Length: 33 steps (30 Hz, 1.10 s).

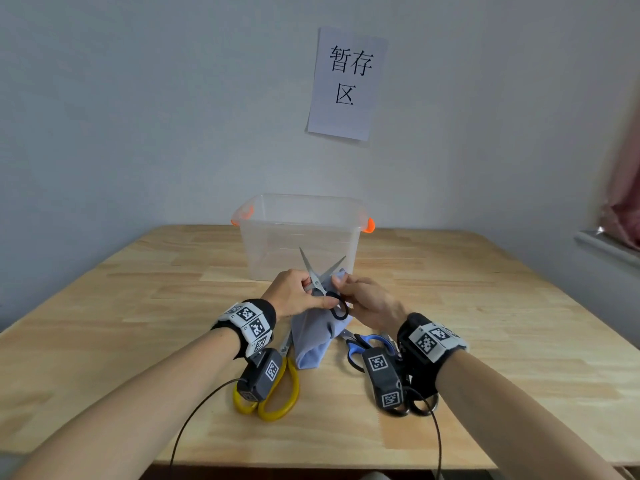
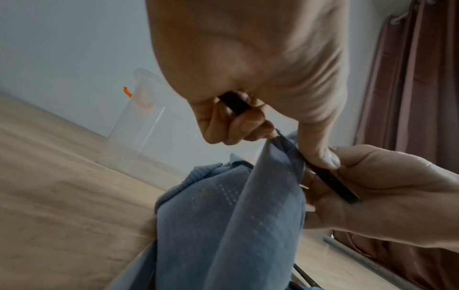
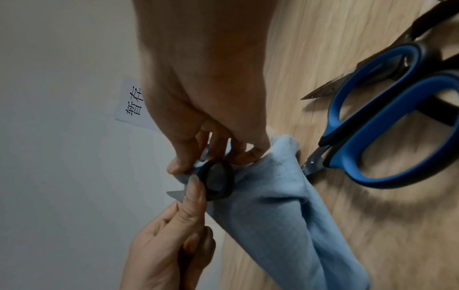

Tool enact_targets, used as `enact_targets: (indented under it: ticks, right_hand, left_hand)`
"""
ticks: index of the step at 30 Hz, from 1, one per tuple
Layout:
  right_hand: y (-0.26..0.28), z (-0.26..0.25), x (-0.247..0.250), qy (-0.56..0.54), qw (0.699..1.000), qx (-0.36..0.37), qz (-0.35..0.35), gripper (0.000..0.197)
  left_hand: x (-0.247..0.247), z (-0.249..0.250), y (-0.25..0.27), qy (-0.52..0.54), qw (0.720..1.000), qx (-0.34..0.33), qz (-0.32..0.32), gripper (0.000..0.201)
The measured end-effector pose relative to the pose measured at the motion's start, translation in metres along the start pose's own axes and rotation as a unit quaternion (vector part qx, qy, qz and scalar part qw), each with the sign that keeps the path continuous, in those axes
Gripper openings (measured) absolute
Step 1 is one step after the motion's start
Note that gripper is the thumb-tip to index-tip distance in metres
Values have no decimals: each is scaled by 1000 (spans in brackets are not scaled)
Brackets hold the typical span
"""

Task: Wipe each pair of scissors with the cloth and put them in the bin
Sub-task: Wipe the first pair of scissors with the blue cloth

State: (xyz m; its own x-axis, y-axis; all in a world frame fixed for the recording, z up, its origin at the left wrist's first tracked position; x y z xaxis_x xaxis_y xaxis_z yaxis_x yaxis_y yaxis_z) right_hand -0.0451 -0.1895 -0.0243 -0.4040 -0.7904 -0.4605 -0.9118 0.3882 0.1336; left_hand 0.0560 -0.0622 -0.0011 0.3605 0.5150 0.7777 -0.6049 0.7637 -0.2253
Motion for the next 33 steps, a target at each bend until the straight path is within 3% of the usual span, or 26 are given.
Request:
enact_targets:
  ticks: [4, 13, 18, 24, 28, 33]
  right_hand:
    - [-4, 6, -1, 11, 1000, 20, -4, 11]
    - [-11, 9, -1, 75, 993, 92, 27, 8]
    - [-12, 10, 2, 50, 995, 87, 28, 22]
    - [-14, 12, 2, 48, 996, 79, 1, 20]
    - [-15, 13, 1, 110, 992, 62, 12, 20]
    - [-11, 11, 0, 220, 972, 79, 20, 40]
  left_hand:
    - [-5, -3, -2, -11, 1000, -5, -1, 58]
    - [-8, -8, -1, -14, 1000, -8, -4, 59]
    - [-8, -7, -3, -17, 1000, -13, -5, 55]
    - [-8, -2, -2, -17, 999, -28, -6, 49]
    - [-9, -3, -5, -33, 999, -26, -2, 55]
    - [-10, -5, -5, -85, 996, -28, -7, 62]
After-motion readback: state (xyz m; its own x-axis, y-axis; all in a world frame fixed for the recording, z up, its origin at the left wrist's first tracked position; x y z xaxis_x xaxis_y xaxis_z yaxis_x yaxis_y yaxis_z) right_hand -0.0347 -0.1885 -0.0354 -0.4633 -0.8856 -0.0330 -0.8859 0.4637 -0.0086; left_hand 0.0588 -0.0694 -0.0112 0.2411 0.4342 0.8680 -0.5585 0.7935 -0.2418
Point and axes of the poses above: each hand's wrist, its own y-axis away from the middle knuckle, its own x-axis out of the back of the hand, z = x × y, the point moved 4 cm from there along -y, towards the middle knuckle, and after that the axes turned 13 degrees about -y, right-handed, at the moved point
